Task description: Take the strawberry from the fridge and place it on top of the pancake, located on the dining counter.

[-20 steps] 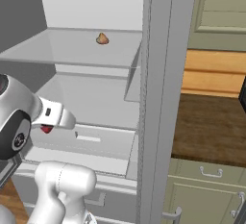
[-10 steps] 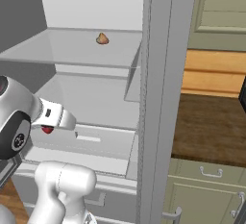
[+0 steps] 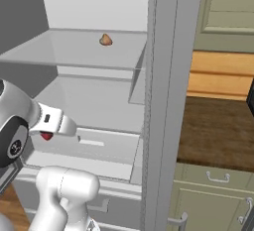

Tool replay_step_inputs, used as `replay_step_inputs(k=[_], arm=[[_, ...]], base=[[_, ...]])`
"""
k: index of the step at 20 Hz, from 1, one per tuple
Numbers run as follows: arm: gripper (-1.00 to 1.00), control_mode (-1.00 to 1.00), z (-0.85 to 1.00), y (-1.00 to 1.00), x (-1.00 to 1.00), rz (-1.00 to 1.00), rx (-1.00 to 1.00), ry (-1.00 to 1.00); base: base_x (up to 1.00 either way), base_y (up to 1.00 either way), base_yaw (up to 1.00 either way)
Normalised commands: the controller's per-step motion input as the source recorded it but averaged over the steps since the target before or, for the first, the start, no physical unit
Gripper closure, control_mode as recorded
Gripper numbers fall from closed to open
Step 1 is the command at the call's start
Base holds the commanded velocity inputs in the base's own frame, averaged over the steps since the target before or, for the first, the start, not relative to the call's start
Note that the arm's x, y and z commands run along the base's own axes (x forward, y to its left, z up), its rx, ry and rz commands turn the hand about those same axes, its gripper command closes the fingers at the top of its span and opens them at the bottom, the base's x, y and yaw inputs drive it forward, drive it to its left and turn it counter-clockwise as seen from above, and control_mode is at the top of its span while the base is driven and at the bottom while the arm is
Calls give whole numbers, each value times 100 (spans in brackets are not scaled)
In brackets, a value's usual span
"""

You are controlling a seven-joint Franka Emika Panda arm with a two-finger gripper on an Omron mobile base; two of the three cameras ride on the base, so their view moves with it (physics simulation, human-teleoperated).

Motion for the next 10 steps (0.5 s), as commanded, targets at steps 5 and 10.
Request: replay_step_inputs(k=[5, 10], arm=[[100, 100, 0, 0, 0, 0, 0, 0], [100, 100, 0, 0, 0, 0, 0, 0]], base=[[-57, 6, -2], [-59, 29, -23]])
